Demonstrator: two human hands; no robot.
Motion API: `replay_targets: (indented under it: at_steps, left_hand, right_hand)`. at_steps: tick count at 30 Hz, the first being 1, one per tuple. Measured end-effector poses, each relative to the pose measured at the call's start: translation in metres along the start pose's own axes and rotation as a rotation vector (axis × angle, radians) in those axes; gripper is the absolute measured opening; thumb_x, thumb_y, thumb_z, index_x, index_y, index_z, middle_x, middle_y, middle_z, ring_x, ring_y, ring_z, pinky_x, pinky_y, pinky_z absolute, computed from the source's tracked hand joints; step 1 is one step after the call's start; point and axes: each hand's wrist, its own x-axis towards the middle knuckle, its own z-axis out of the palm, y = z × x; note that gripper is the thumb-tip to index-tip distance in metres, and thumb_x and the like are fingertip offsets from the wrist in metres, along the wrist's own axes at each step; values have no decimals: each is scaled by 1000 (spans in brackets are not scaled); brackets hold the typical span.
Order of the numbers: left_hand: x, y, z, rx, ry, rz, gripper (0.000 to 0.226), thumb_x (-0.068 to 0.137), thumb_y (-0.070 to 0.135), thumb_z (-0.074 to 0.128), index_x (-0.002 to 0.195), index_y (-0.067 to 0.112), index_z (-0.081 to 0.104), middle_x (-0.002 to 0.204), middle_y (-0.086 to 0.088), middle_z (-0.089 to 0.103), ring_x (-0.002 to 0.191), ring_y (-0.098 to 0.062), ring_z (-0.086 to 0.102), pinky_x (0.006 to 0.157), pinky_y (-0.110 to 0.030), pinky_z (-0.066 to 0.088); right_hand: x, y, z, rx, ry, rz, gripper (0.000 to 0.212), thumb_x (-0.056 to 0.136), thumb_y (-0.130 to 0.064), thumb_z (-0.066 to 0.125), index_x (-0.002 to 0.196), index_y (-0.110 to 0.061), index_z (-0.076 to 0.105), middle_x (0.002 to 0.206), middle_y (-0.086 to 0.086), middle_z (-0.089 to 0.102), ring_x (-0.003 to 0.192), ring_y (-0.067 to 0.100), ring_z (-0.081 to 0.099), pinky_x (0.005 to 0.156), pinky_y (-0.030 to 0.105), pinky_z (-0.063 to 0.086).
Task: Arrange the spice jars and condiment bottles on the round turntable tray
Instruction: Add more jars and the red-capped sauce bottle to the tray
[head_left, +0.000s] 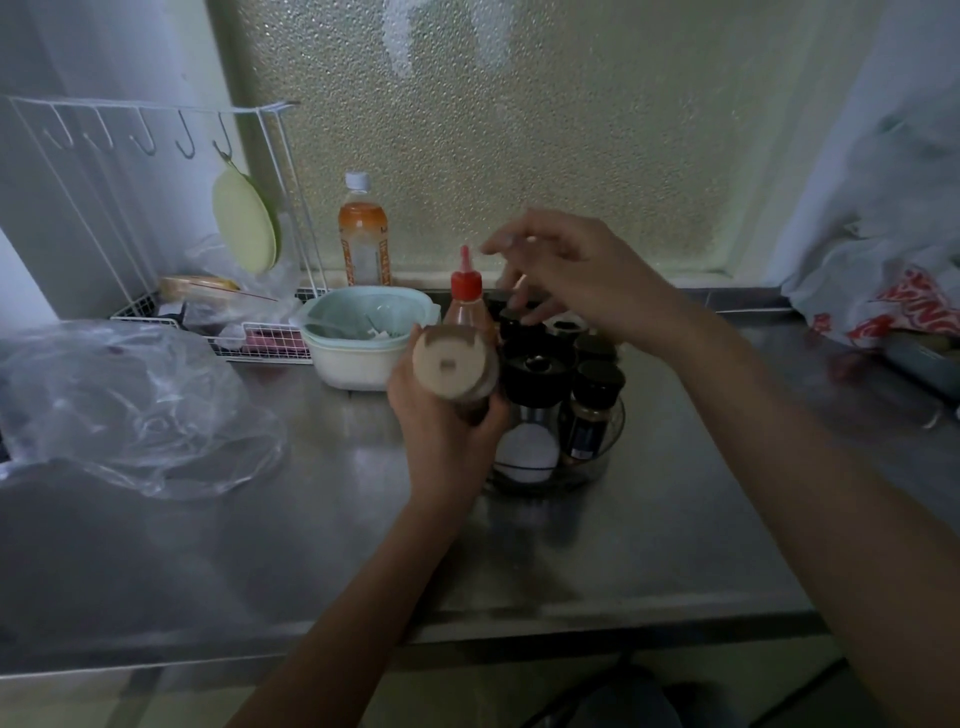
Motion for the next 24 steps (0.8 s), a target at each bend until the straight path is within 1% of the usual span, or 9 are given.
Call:
replay_targets:
  at_steps: [2, 4, 7, 10, 13, 16, 19, 21, 24]
  left_hand:
    - [1, -1, -1, -46, -6, -36, 64, 64, 35, 65, 117, 3, 48, 116, -14, 51, 111, -30, 47, 96, -44, 43]
    - [3, 1, -4, -64, 34, -44, 61, 61, 35, 64, 111, 4, 48, 108, -7, 45, 104, -23, 46, 89, -25, 41]
    - [2, 4, -11, -111, 84, -19, 46, 62, 39, 63, 96, 10, 52, 96, -8, 47, 89, -13, 47, 75, -12, 38]
    - [-3, 4, -15, -169, -36, 31, 37, 65, 39, 60, 92, 14, 57, 101, -14, 50, 96, 4, 47, 80, -8, 38]
    - [-8, 6, -17, -256, -250, 87, 40, 65, 38, 63, 103, 27, 61, 125, -16, 42, 122, -14, 43, 101, -28, 41]
    - [-14, 2, -15, -255, -446, 156, 51, 64, 40, 69, 114, 33, 60, 148, -18, 25, 141, -15, 25, 114, -36, 29]
    - [-17, -3, -9, -197, -610, 142, 56, 62, 40, 75, 113, 20, 66, 156, -15, 10, 145, -25, 14, 113, -51, 28]
    - [-17, -1, -6, -173, -662, 126, 52, 59, 39, 77, 107, 23, 69, 156, -14, 11, 141, -27, 23, 107, -51, 36]
    - [-13, 2, -5, -121, -687, 103, 51, 56, 45, 76, 104, 28, 70, 151, -10, 22, 135, -19, 33, 103, -50, 40]
  right_hand:
    - [6, 18, -17, -147, 86, 2, 22, 92, -31, 56, 104, -15, 64, 92, 6, 67, 76, 15, 66, 72, 28, 55]
    - [12, 39, -34, -338, 186, 41, 18, 91, -30, 56, 104, -20, 62, 96, 3, 64, 79, 13, 61, 72, 29, 49]
    - [14, 65, -38, -517, 0, 257, 33, 88, -34, 60, 118, -22, 55, 109, 8, 62, 89, 18, 60, 72, 28, 44]
    - [15, 77, -23, -622, -160, 354, 55, 83, -38, 65, 131, -18, 48, 132, 11, 53, 115, 26, 55, 88, 32, 45]
    - [21, 82, -12, -573, -60, 394, 50, 80, -34, 66, 125, -19, 50, 130, 10, 54, 107, 26, 55, 78, 31, 44]
    - [21, 83, -10, -599, 72, 377, 36, 76, -34, 67, 106, -20, 53, 112, 7, 58, 94, 25, 54, 77, 34, 45]
    - [12, 80, -6, -593, 184, 263, 38, 73, -36, 71, 103, -21, 54, 91, -2, 54, 86, 22, 53, 70, 32, 43]
    - [3, 76, -4, -567, 286, 168, 41, 71, -38, 72, 103, -21, 53, 76, -3, 54, 73, 20, 53, 58, 29, 39]
    - [-3, 70, -1, -492, 378, 83, 44, 66, -40, 71, 103, -24, 53, 85, 5, 62, 83, 25, 57, 67, 34, 45]
